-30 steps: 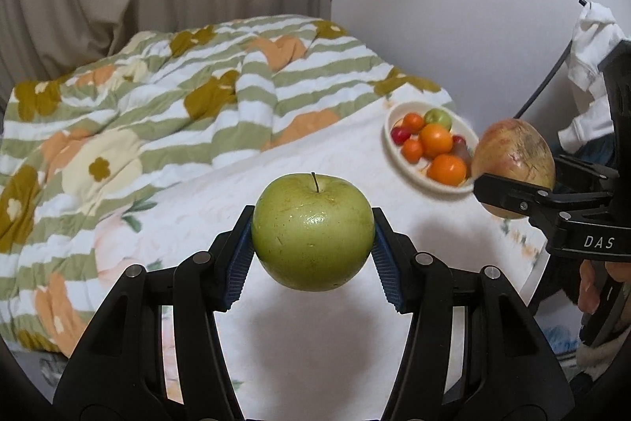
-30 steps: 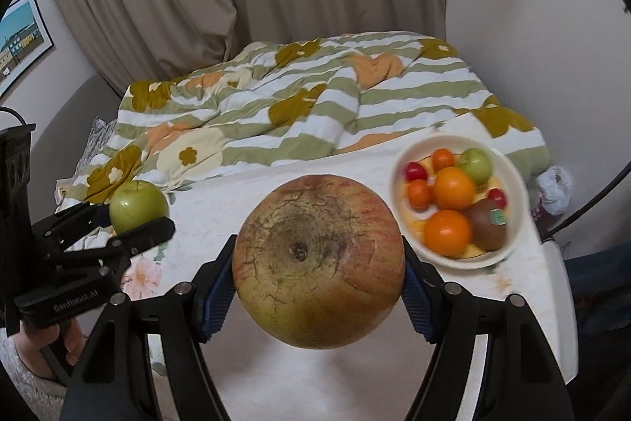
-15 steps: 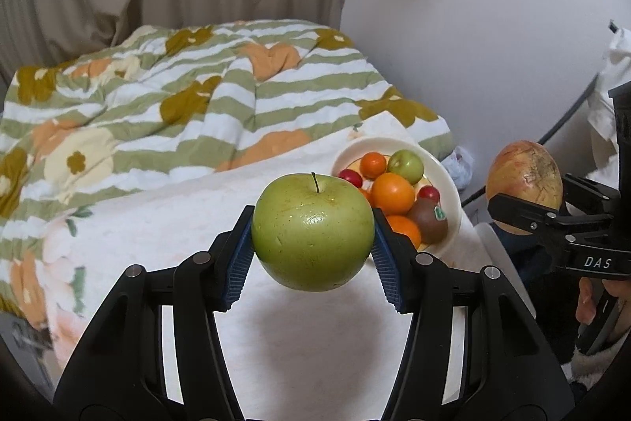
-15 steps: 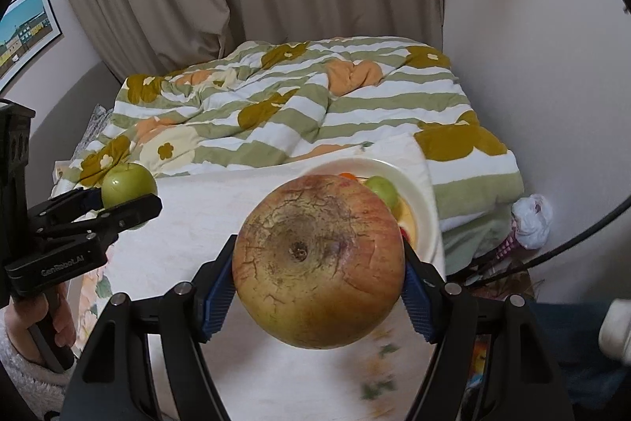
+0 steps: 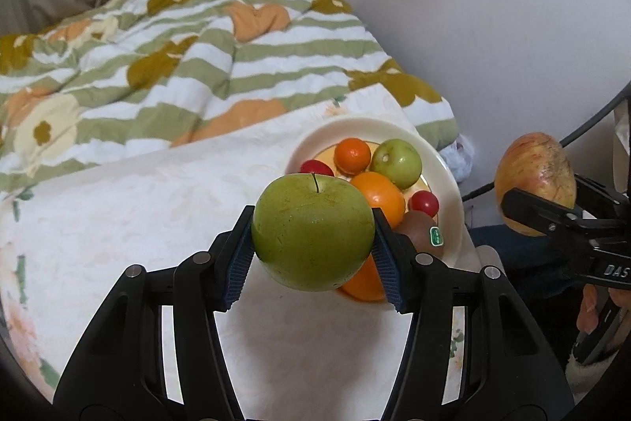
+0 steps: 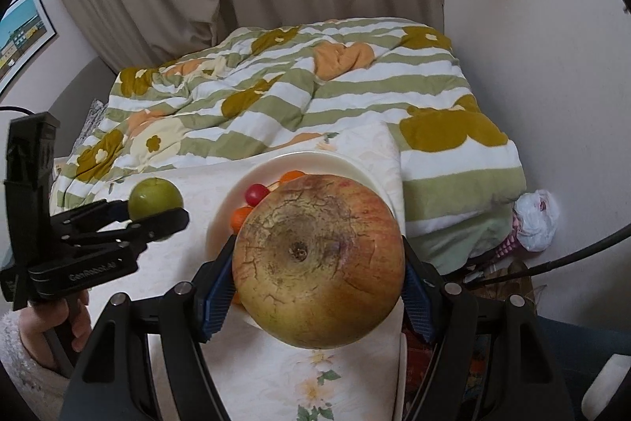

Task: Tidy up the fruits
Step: 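Lower the green apple onto the plate and open the left tool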

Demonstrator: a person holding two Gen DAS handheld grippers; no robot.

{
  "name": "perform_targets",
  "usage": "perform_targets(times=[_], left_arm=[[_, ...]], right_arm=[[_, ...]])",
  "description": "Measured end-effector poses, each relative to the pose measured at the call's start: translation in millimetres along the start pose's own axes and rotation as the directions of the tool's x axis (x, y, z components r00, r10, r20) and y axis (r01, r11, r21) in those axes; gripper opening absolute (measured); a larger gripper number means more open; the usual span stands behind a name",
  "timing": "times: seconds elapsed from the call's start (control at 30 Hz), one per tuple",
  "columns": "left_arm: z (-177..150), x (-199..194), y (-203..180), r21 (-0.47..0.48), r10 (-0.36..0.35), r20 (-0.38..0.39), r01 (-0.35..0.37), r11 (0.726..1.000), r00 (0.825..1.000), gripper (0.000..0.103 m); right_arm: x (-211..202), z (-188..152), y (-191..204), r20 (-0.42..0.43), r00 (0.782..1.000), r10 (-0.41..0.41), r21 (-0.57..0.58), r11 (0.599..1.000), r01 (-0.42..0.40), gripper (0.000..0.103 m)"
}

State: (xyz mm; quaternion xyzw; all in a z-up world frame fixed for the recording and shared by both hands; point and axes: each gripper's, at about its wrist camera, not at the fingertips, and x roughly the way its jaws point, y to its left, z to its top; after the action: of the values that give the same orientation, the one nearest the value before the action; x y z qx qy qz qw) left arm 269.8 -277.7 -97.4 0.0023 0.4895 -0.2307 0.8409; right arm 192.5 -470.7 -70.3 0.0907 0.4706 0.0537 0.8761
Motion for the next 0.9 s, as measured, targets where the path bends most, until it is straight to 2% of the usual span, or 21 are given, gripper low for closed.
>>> perform_targets(times=[0.33, 0.57, 0.6, 0.67, 0.7, 0.9], left_arm=[[-1.1, 41.2, -0.9, 0.0, -0.039, -0.074, 0.039, 0.999, 0.996, 0.062], [-1.8, 48.5, 0.2, 0.013, -0.06, -0.071, 0.061, 0.998, 0.996, 0.064], [-2.3, 48.6, 0.4, 0.016, -0.063, -0.071, 0.064, 0.998, 0.995, 0.068], [-2.5, 45.2, 0.2, 0.018, -0.061, -0.053, 0.062, 0.998, 0.997, 0.098], [-2.5, 41.3, 0.6, 0.016, -0.061, -0.035, 0.062, 0.998, 0.998, 0.102], [2.4, 24.5, 4.0, 0.014, -0.053, 0.0, 0.053, 0.998, 0.999, 0.103]], right_arm=[[13.6, -4.3, -18.4, -0.024, 0.999, -0.03, 0.074, 0.997, 0.032, 0.069], [15.0, -3.7, -19.7, -0.017, 0.999, -0.045, 0.098, 0.994, 0.047, 0.069], [14.1, -3.6, -19.0, -0.016, 0.999, -0.047, 0.098, 0.994, 0.049, 0.069], [13.0, -3.6, -18.7, -0.013, 0.999, -0.049, 0.099, 0.994, 0.05, 0.069], [13.3, -3.3, -18.6, -0.013, 0.999, -0.048, 0.1, 0.994, 0.049, 0.069], [12.5, -1.8, -18.9, -0.009, 0.999, -0.04, 0.095, 0.995, 0.041, 0.069]])
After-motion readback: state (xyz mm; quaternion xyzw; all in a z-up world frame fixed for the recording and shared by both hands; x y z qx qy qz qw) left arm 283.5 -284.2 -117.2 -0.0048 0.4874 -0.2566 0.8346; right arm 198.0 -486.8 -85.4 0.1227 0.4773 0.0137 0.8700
